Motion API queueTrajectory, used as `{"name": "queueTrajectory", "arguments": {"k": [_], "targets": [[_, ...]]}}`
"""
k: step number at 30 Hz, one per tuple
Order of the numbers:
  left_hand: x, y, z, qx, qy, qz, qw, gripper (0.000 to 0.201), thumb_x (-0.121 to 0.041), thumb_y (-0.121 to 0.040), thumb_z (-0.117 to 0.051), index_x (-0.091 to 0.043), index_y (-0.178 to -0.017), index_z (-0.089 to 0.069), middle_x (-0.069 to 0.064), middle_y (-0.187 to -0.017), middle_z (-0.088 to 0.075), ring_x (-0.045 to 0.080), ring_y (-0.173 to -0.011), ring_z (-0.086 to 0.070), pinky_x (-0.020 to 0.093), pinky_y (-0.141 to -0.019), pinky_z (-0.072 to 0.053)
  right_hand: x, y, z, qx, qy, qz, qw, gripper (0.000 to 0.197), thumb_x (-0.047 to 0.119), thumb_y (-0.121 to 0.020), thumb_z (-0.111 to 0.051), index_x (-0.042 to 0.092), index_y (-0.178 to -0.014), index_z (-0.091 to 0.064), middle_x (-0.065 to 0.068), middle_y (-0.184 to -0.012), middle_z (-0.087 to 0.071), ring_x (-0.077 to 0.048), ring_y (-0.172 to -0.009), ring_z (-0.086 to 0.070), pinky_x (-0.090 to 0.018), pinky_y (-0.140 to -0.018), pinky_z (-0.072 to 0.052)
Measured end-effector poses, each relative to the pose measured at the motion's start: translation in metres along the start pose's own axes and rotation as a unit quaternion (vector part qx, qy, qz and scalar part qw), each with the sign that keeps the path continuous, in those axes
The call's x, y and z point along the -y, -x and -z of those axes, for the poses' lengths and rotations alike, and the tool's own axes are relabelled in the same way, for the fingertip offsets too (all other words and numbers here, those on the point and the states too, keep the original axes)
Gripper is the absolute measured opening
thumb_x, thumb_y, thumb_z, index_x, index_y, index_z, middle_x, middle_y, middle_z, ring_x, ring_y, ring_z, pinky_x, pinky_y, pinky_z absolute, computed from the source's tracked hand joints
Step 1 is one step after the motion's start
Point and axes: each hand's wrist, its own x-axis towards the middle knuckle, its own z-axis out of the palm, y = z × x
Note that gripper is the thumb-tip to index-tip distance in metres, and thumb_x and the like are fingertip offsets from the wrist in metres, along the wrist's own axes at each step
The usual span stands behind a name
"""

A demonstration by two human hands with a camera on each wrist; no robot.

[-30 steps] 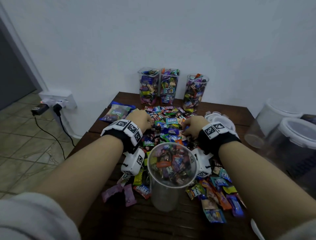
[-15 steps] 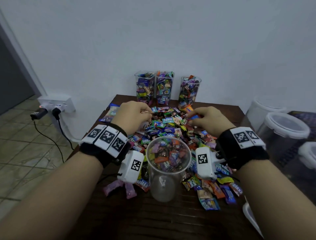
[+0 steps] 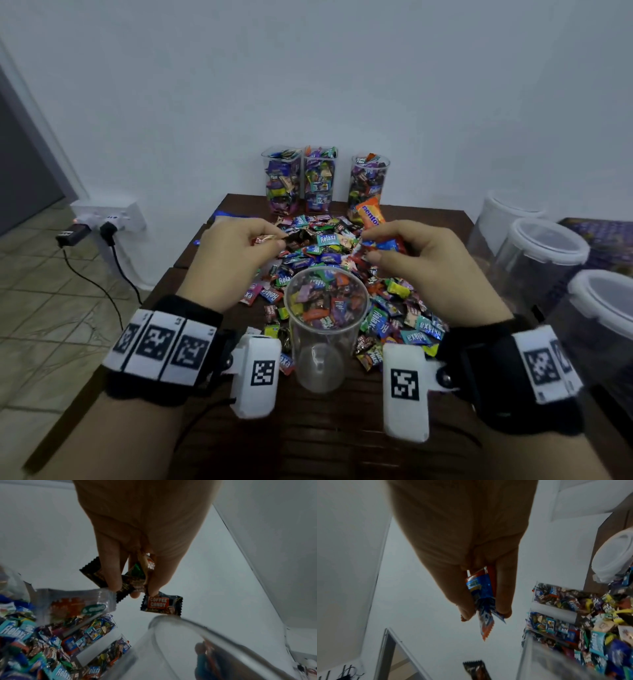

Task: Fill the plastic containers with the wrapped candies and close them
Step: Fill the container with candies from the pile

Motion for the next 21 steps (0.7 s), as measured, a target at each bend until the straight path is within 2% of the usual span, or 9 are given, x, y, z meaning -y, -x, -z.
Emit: {"name": "queueTrajectory", "arguments": {"k": [3,4,6,8,10,11,14,17,21], "targets": [[0.001,0.008,0.000,-0.011,0.027,0.013,0.999,0.025,-0.015,-0.084,-0.068,-0.037,-0.073,-0.064,-0.004,-0.082,-0.068,0.015,-0.075,-0.061,0.032,-0.072,-0.047,0.005,0.011,-0.012,0.017,-0.001,0.020,1.000,0.017,0.017,-0.083,-0.069,0.032,-0.092,-0.070,0.015,-0.080,-0.067,-0.008,-0.075,-0.063,-0.036,-0.077,-0.054],[0.002,0.010,-0.001,-0.013,0.034,0.019,0.999,0.024,-0.015,-0.084,-0.068,-0.036,-0.073,-0.065,-0.002,-0.081,-0.069,0.017,-0.073,-0.061,0.034,-0.072,-0.048,0.006,0.014,-0.016,0.025,0.001,0.023,0.999,0.017,0.018,-0.083,-0.068,0.032,-0.092,-0.070,0.014,-0.085,-0.068,-0.008,-0.080,-0.064,-0.037,-0.080,-0.054],[0.004,0.013,-0.002,-0.013,0.046,0.029,0.998,0.024,-0.014,-0.084,-0.068,-0.034,-0.073,-0.066,-0.001,-0.076,-0.068,0.013,-0.066,-0.060,0.035,-0.069,-0.049,0.007,0.019,-0.025,0.044,0.009,0.029,0.999,0.017,0.017,-0.084,-0.067,0.030,-0.095,-0.070,0.010,-0.096,-0.068,-0.009,-0.089,-0.064,-0.036,-0.085,-0.053],[0.004,0.016,-0.003,-0.013,0.061,0.033,0.998,0.024,-0.012,-0.084,-0.068,-0.033,-0.073,-0.067,-0.001,-0.074,-0.068,0.011,-0.064,-0.060,0.033,-0.067,-0.050,0.009,0.022,-0.030,0.054,0.026,0.038,0.997,0.018,0.015,-0.084,-0.067,0.027,-0.097,-0.070,0.010,-0.096,-0.067,-0.005,-0.089,-0.063,-0.029,-0.083,-0.052],[0.005,0.016,-0.004,-0.014,0.072,0.039,0.997,0.022,-0.013,-0.084,-0.068,-0.032,-0.074,-0.068,0.003,-0.073,-0.068,0.019,-0.065,-0.060,0.036,-0.067,-0.050,0.011,0.025,-0.034,0.054,0.048,0.054,0.996,0.019,0.013,-0.084,-0.067,0.024,-0.099,-0.071,0.013,-0.093,-0.066,-0.002,-0.088,-0.061,-0.019,-0.078,-0.049],[0.006,0.017,-0.005,-0.014,0.076,0.041,0.996,0.021,-0.013,-0.084,-0.068,-0.031,-0.074,-0.068,0.003,-0.069,-0.067,0.020,-0.062,-0.058,0.035,-0.065,-0.048,0.013,0.025,-0.035,0.053,0.062,0.062,0.995,0.019,0.012,-0.084,-0.068,0.023,-0.100,-0.071,0.016,-0.093,-0.064,0.000,-0.090,-0.059,-0.014,-0.078,-0.047],[0.004,0.017,-0.007,-0.011,0.083,0.043,0.996,0.021,-0.012,-0.085,-0.068,-0.030,-0.074,-0.068,0.000,-0.064,-0.066,0.010,-0.056,-0.058,0.030,-0.063,-0.049,0.012,0.025,-0.036,0.049,0.095,0.072,0.992,0.022,0.012,-0.083,-0.069,0.021,-0.103,-0.071,0.021,-0.096,-0.060,0.004,-0.095,-0.056,-0.005,-0.081,-0.042],[-0.001,0.017,-0.008,-0.007,0.101,0.038,0.994,0.025,-0.007,-0.085,-0.066,-0.029,-0.073,-0.067,-0.005,-0.073,-0.068,-0.002,-0.057,-0.062,0.017,-0.062,-0.051,0.009,0.024,-0.037,0.045,0.115,0.080,0.989,0.026,0.013,-0.082,-0.069,0.021,-0.107,-0.071,0.018,-0.110,-0.057,0.007,-0.109,-0.048,-0.005,-0.092,-0.036],[0.000,0.016,-0.008,-0.010,0.118,0.046,0.992,0.027,-0.005,-0.085,-0.066,-0.029,-0.073,-0.067,-0.010,-0.070,-0.067,-0.002,-0.057,-0.062,0.019,-0.060,-0.052,0.009,0.024,-0.040,0.049,0.136,0.096,0.985,0.026,0.017,-0.083,-0.068,0.023,-0.108,-0.071,0.013,-0.131,-0.054,0.011,-0.116,-0.040,-0.010,-0.100,-0.033]]}}
